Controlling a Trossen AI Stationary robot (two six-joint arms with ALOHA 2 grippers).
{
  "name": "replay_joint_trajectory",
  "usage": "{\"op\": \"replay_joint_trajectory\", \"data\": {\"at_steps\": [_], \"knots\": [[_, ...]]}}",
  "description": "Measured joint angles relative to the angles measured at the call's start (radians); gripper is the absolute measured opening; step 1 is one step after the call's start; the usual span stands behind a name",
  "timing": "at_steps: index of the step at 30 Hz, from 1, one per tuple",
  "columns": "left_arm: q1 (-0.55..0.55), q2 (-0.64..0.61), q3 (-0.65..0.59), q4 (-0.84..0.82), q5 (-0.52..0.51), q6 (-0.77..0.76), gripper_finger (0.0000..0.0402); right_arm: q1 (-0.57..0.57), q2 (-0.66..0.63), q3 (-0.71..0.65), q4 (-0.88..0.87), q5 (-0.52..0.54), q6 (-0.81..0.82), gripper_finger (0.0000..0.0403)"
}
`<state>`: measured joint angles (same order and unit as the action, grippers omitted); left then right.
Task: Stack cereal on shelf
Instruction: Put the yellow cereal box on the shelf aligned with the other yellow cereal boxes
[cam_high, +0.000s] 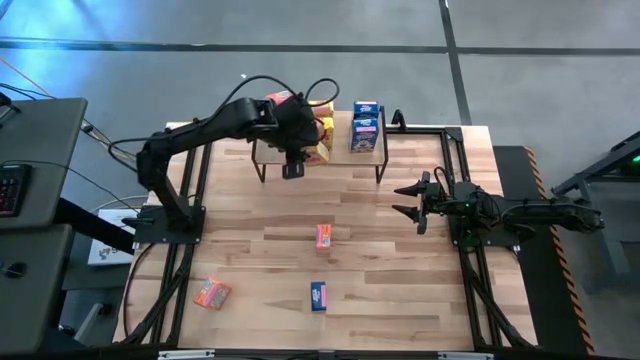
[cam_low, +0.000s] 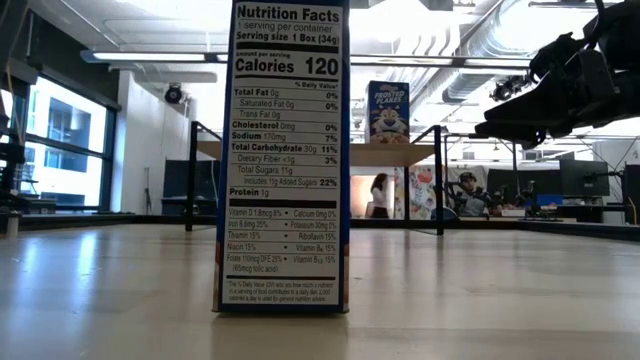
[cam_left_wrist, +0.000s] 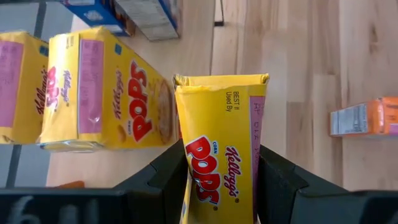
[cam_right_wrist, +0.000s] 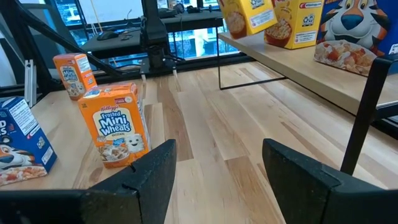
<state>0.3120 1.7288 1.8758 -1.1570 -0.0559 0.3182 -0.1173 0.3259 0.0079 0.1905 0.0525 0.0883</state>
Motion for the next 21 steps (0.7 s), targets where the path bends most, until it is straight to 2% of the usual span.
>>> {"op": "replay_joint_trajectory", "data": {"at_steps": [21], "knots": [[0.029, 0.043, 0.028, 0.043, 0.018, 0.066, 0.0140, 0.000, 0.000, 0.000, -0.015, 0.000, 0.000, 0.0232]]}}
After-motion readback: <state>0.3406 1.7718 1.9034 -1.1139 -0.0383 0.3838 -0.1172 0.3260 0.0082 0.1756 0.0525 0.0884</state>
